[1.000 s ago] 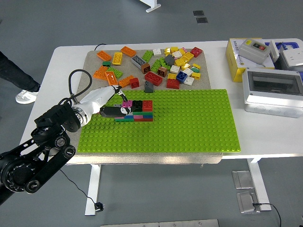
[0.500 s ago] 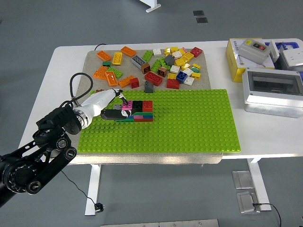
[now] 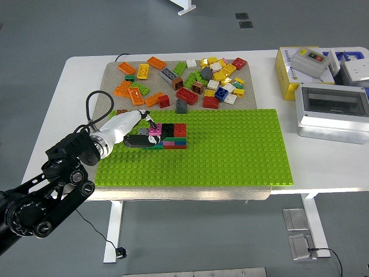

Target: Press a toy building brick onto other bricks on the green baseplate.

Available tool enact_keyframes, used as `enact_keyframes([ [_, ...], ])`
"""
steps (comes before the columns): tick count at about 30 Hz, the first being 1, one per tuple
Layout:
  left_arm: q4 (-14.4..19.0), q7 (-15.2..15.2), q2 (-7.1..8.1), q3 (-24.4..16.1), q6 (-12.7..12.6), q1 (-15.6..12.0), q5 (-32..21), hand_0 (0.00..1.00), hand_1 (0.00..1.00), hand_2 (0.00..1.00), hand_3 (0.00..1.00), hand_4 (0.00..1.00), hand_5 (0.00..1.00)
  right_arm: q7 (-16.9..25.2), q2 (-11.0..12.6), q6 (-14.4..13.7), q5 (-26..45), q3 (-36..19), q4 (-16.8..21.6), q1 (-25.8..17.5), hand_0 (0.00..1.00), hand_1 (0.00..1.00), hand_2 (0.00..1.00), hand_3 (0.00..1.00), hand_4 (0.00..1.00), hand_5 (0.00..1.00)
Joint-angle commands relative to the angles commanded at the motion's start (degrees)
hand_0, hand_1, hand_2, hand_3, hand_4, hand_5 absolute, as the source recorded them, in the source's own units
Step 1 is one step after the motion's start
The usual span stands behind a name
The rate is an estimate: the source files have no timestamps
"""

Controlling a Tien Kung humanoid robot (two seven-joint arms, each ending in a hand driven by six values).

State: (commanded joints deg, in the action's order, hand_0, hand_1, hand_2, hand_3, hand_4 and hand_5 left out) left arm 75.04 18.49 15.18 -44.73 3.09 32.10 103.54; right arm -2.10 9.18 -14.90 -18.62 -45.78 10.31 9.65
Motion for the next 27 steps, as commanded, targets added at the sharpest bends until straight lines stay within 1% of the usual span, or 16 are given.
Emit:
enact_keyframes([
  [16, -0.4, -0.1, -0.23, 0.3, -0.4, 0.1, -0.1, 0.998, 0.959, 0.947, 0.634, 0.801, 0.656, 0.1, 0.0, -0.1, 0.5, 0.4, 0.0, 0.0, 0.706, 0.702, 0.715, 0.704, 0.404, 0.816],
  [20, 0.1, 0.1, -0.27, 0.3, -0.1, 0.3, 0.3, 0.998, 0.959, 0.947, 0.633, 0.800, 0.655, 0.0, 0.0, -0.1, 0.4, 0.3, 0.0, -0.1, 0.707, 0.701, 0.715, 0.704, 0.404, 0.816],
  [27, 1.0, -0.3, 0.27, -0.7, 0.9, 0.4, 0.1, 0.998, 0.958, 0.947, 0.639, 0.805, 0.656, 0.0, 0.0, -0.2, 0.3, 0.2, 0.0, -0.4, 0.707, 0.702, 0.715, 0.704, 0.403, 0.816],
])
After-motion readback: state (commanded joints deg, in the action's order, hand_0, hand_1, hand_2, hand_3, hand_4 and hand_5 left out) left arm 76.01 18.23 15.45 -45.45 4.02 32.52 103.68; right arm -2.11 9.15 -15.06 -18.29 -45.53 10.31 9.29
